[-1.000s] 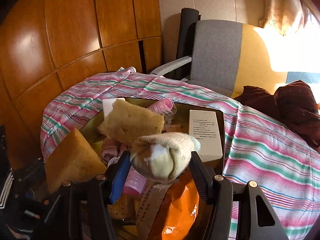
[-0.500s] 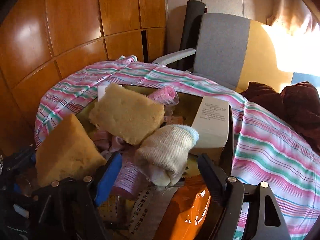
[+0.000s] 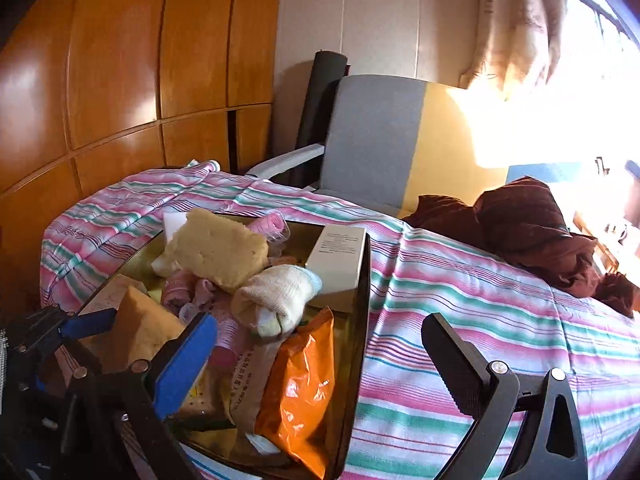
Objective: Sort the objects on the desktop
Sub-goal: 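Lower the yellow sponge into the gold tray and open the left tool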
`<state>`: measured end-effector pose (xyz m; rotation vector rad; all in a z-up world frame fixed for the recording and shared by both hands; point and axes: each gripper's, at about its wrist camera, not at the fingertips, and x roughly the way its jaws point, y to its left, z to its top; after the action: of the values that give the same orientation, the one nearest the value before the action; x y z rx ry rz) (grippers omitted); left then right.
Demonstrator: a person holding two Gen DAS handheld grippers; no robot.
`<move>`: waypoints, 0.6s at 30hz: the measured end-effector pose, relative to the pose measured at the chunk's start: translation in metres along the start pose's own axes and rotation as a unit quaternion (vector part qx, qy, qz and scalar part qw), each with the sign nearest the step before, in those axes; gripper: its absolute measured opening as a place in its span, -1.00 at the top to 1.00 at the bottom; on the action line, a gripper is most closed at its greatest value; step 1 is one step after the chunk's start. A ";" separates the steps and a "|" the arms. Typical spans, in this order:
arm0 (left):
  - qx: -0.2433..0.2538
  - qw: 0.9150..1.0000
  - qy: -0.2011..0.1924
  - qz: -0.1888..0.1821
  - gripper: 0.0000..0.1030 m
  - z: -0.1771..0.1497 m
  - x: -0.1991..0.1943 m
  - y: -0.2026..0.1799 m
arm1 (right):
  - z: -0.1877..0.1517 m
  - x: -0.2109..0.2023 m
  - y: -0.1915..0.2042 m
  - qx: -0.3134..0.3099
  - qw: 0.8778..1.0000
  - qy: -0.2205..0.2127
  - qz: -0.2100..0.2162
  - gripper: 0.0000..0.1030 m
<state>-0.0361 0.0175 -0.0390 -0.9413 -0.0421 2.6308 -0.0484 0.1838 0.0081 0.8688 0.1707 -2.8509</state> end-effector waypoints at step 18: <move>0.014 0.996 -0.054 0.067 -0.65 -0.012 -0.043 -0.007 | -0.037 -0.024 -0.019 0.031 0.999 0.001 -0.026 -0.99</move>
<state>0.0047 0.0093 -0.0213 -0.8173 0.0318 2.7960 -0.0120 0.2106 -0.0075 0.8921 0.1061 -2.9178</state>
